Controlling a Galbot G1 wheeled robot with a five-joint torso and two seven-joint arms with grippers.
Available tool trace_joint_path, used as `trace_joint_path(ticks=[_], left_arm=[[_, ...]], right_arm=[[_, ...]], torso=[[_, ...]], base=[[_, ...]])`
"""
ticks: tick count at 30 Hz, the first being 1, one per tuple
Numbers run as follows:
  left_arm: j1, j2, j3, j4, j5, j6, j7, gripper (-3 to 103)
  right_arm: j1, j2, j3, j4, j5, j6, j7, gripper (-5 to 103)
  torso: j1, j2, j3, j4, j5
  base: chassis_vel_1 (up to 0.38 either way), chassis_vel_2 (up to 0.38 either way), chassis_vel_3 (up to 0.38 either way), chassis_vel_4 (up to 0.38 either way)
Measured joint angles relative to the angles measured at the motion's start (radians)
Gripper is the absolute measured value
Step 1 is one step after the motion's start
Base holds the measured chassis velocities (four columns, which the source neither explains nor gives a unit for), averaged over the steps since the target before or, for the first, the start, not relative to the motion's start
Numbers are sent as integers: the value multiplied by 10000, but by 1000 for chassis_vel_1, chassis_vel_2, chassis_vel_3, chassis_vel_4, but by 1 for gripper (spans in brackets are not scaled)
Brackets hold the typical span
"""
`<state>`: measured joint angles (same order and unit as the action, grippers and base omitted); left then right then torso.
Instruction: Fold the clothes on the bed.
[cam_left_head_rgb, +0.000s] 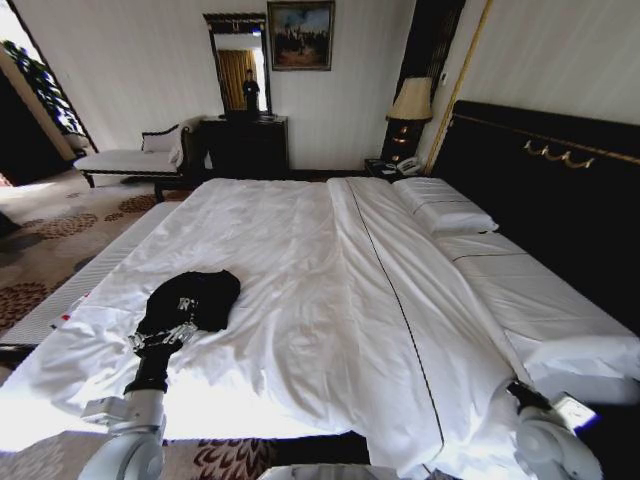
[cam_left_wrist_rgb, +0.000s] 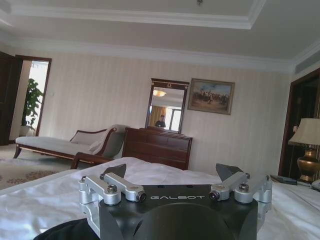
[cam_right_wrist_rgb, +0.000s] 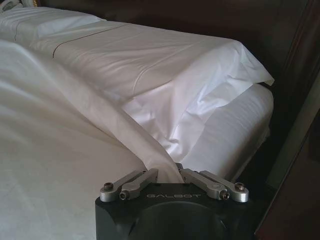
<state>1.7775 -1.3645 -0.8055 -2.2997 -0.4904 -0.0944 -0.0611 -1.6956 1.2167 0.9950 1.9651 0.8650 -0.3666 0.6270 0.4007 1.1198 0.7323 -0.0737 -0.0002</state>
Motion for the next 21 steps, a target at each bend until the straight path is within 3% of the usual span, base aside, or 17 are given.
trace_joint_path(ticks=[1,2,4,5,7,9,11,12,14,15,20,21], left_arm=[[28,6,-35,-33,-29,2,0,100],[75,25,-77,-49,-54,4,-1,100],[101,39,-96,-55,-66,7,0,100],[149,67,-125,-86,-83,9,0,100],[160,68,-125,-91,-83,17,0,100],[160,35,-57,-126,-13,63,-2,100],[159,-9,6,-188,66,99,-6,100],[159,-9,6,-188,66,99,-6,100],[218,-51,40,-329,125,174,-17,100],[250,-56,38,-370,144,197,-17,100],[525,-108,4,-636,314,296,-63,100],[656,-113,-20,-719,314,294,-63,100]], right_arm=[[-5,-30,-9,52,16,-87,184,-2],[-52,-58,6,132,152,-193,408,3],[-102,-72,28,241,312,-267,548,3],[-224,-78,143,744,763,-467,895,14],[-294,-35,223,1081,916,-542,1028,14],[-438,139,403,1952,918,-614,1230,25],[-502,241,522,2471,495,-599,1251,36],[-502,241,522,2471,495,-599,1251,36],[-465,274,662,2905,-946,-237,975,47],[-396,243,660,2989,-1323,-39,826,47],[-58,263,43,3412,-1360,747,12,70],[-37,389,-246,3505,-1379,917,-173,70]], torso=[[0,0,0,0,0],[0,1,1,-20,-1],[0,0,2,-34,0],[-2,1,1,-36,-2],[-4,2,1,-36,-3],[-7,3,0,-13,-3],[-7,2,0,-10,-4],[-7,2,0,-10,-4],[-5,2,1,-13,-6],[-5,1,1,-13,-3],[-4,2,0,-4,-2],[-4,2,1,-4,2]], base=[[0,0,0,0],[0,0,0,0],[0,0,0,0],[0,0,0,0],[0,0,0,0],[0,0,0,0],[0,0,0,0],[0,0,0,0],[0,0,0,0],[0,0,0,0],[0,0,0,0],[0,0,0,0]])
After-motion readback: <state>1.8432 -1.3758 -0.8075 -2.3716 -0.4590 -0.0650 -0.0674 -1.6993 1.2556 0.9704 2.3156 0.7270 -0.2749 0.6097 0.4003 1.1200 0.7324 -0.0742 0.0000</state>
